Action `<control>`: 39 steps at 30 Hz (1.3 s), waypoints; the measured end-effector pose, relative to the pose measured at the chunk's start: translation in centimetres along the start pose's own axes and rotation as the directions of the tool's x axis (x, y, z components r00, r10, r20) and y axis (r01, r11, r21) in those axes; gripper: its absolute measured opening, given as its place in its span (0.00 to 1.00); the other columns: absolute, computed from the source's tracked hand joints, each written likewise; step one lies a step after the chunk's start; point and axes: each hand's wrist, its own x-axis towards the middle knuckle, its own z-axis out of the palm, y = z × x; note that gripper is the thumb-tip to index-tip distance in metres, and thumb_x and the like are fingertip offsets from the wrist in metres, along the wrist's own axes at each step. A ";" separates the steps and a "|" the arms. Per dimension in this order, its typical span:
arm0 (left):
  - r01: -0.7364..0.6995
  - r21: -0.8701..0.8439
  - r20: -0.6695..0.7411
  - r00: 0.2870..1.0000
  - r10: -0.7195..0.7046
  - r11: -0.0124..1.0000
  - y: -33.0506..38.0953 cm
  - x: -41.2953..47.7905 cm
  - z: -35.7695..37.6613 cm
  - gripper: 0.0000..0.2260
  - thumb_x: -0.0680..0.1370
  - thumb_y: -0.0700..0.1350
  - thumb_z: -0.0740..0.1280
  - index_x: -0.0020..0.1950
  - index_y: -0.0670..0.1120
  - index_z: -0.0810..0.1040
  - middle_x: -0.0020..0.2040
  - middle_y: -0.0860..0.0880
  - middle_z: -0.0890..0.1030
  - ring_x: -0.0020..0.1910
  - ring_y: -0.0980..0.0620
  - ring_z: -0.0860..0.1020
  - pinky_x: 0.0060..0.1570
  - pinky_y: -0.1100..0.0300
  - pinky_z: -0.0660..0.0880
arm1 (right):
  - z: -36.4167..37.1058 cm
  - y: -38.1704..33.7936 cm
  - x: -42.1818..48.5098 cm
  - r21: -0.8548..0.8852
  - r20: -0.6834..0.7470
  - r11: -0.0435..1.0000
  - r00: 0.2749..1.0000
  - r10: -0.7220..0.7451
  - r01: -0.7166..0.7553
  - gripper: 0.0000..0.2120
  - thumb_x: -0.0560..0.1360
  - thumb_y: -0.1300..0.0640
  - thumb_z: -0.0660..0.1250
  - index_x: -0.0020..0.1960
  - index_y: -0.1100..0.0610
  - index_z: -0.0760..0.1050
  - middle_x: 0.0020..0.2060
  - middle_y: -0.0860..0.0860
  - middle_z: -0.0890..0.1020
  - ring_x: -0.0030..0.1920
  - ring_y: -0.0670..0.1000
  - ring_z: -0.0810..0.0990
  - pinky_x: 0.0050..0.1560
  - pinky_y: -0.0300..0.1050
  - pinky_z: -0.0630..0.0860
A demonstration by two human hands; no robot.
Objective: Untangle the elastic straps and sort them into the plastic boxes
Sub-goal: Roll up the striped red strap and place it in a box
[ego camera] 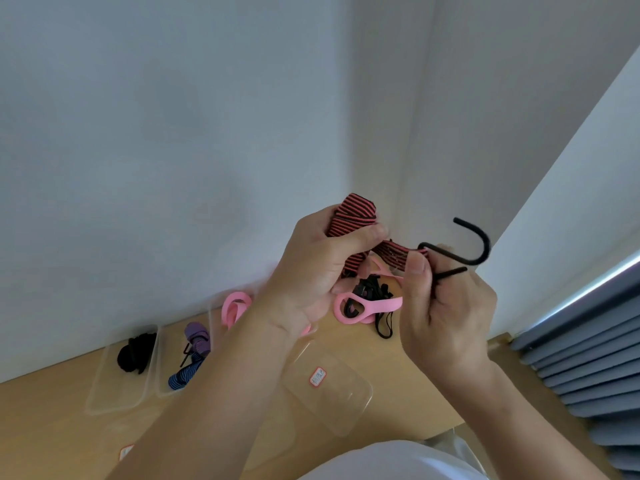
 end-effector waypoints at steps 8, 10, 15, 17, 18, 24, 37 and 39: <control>-0.199 0.894 0.155 0.978 0.139 0.401 1.8 -1.4 -0.4 0.13 0.79 0.47 0.70 0.63 0.52 0.73 0.54 0.55 0.72 0.47 0.58 0.77 0.45 0.66 0.74 | -1.6 1.1 2.7 -0.225 0.346 0.956 0.933 -0.101 0.187 0.21 0.82 0.52 0.54 0.37 0.62 0.73 0.29 0.49 0.70 0.28 0.51 0.64 0.29 0.43 0.59; -0.226 0.938 0.197 0.971 0.132 0.262 2.1 -1.7 0.1 0.16 0.80 0.45 0.68 0.67 0.50 0.70 0.57 0.52 0.67 0.47 0.53 0.77 0.47 0.57 0.77 | -1.9 0.8 3.6 -0.253 0.388 0.942 0.915 -0.112 0.223 0.20 0.82 0.52 0.53 0.37 0.61 0.72 0.30 0.47 0.66 0.28 0.50 0.62 0.28 0.43 0.56; -0.179 0.982 0.161 0.964 0.210 0.068 2.8 -1.3 1.4 0.17 0.77 0.39 0.68 0.63 0.46 0.68 0.57 0.49 0.65 0.40 0.46 0.77 0.43 0.48 0.78 | -2.2 -0.4 4.5 -0.264 0.504 0.918 0.854 -0.129 0.295 0.16 0.81 0.52 0.53 0.38 0.58 0.68 0.30 0.45 0.65 0.27 0.52 0.60 0.24 0.40 0.49; -0.171 0.984 0.154 0.953 0.261 0.044 2.7 -1.2 1.5 0.16 0.76 0.38 0.68 0.62 0.45 0.70 0.56 0.48 0.69 0.43 0.46 0.77 0.43 0.51 0.76 | -2.2 -0.5 4.7 -0.310 0.513 0.903 0.852 -0.105 0.298 0.13 0.80 0.55 0.57 0.37 0.55 0.63 0.28 0.45 0.62 0.25 0.53 0.58 0.25 0.38 0.48; -0.172 0.984 0.151 0.942 0.299 0.046 2.6 -1.2 1.5 0.15 0.76 0.38 0.68 0.61 0.45 0.71 0.55 0.48 0.72 0.44 0.46 0.77 0.43 0.53 0.74 | -2.2 -0.6 4.8 -0.333 0.519 0.895 0.850 -0.088 0.296 0.13 0.78 0.58 0.61 0.37 0.54 0.61 0.27 0.45 0.61 0.24 0.53 0.58 0.24 0.38 0.49; -0.222 0.974 0.171 0.860 0.481 0.049 1.8 -1.8 1.4 0.19 0.72 0.34 0.72 0.63 0.41 0.80 0.50 0.44 0.82 0.45 0.42 0.78 0.42 0.56 0.68 | -1.8 -0.9 4.1 -0.355 0.614 0.884 0.789 -0.024 0.303 0.22 0.60 0.68 0.80 0.31 0.59 0.66 0.25 0.48 0.60 0.17 0.56 0.61 0.16 0.39 0.59; -0.231 0.972 0.169 0.804 0.570 0.038 -0.3 -2.4 1.7 0.23 0.61 0.25 0.72 0.56 0.36 0.80 0.47 0.40 0.79 0.40 0.41 0.76 0.37 0.51 0.73 | -0.7 -1.3 4.1 -0.282 0.814 0.898 0.579 0.039 0.336 0.04 0.70 0.70 0.65 0.43 0.64 0.74 0.30 0.57 0.70 0.29 0.56 0.61 0.27 0.40 0.47; -0.244 0.969 0.178 0.796 0.578 0.037 -0.2 -2.4 1.6 0.22 0.62 0.25 0.70 0.56 0.35 0.79 0.48 0.40 0.79 0.41 0.40 0.75 0.41 0.54 0.70 | -0.4 -1.2 3.9 -0.362 0.819 0.862 0.563 0.113 0.355 0.06 0.77 0.65 0.55 0.48 0.56 0.65 0.34 0.49 0.62 0.34 0.54 0.61 0.28 0.43 0.50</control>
